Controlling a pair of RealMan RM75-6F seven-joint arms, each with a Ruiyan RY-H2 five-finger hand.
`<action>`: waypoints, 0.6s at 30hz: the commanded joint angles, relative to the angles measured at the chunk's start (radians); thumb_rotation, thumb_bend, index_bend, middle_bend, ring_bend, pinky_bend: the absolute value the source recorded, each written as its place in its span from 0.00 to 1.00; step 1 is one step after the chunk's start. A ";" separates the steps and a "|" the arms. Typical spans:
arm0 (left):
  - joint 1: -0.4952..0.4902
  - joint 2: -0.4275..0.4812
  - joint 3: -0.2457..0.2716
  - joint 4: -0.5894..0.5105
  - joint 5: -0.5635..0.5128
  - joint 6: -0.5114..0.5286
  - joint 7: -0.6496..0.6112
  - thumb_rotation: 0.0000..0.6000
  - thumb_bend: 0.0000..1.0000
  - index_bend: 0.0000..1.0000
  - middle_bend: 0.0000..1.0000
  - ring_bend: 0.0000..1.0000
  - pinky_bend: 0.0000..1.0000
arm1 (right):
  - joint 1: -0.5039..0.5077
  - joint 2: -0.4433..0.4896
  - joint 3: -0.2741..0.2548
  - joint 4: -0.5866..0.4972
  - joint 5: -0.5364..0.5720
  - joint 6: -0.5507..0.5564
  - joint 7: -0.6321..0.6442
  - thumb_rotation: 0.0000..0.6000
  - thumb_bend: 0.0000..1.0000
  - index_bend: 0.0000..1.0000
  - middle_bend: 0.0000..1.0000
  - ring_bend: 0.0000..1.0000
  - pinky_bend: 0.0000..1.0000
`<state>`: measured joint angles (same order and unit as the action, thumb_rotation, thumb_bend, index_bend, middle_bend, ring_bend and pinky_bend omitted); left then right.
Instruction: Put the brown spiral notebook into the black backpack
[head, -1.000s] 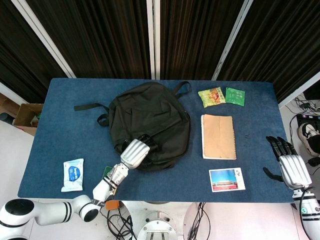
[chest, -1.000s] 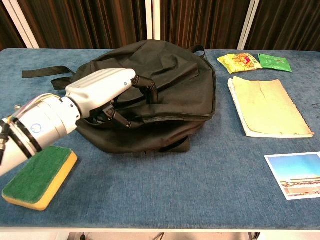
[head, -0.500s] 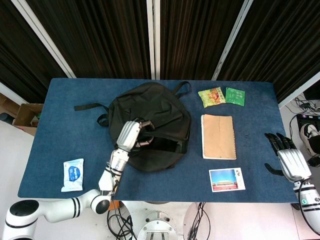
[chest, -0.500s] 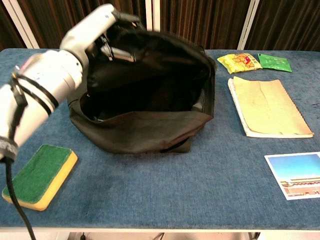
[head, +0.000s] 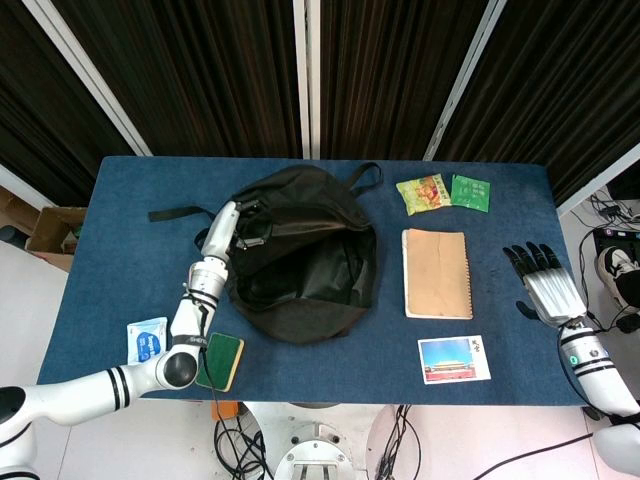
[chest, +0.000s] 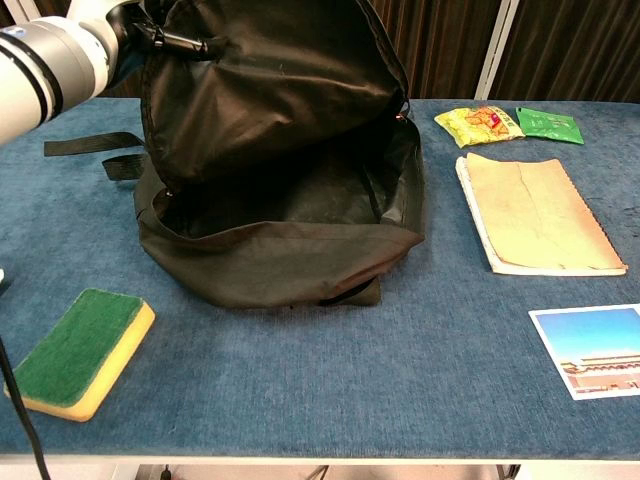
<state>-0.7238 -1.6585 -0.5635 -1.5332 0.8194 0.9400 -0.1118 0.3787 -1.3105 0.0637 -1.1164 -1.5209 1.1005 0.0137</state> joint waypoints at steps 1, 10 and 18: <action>-0.025 0.038 -0.029 -0.003 -0.091 -0.056 -0.013 1.00 0.48 0.66 0.69 0.54 0.37 | 0.048 -0.078 -0.013 0.108 -0.019 -0.048 0.010 1.00 0.18 0.00 0.08 0.00 0.06; -0.051 0.060 -0.021 0.023 -0.183 -0.086 -0.024 1.00 0.48 0.66 0.68 0.54 0.37 | 0.101 -0.204 -0.048 0.298 -0.073 -0.051 0.075 1.00 0.18 0.00 0.07 0.00 0.04; -0.069 0.080 -0.011 0.050 -0.260 -0.121 -0.035 1.00 0.48 0.66 0.68 0.54 0.34 | 0.129 -0.291 -0.089 0.405 -0.144 0.018 0.125 1.00 0.18 0.00 0.07 0.00 0.03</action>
<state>-0.7893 -1.5835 -0.5761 -1.4867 0.5666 0.8248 -0.1449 0.5001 -1.5852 -0.0139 -0.7245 -1.6480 1.0996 0.1267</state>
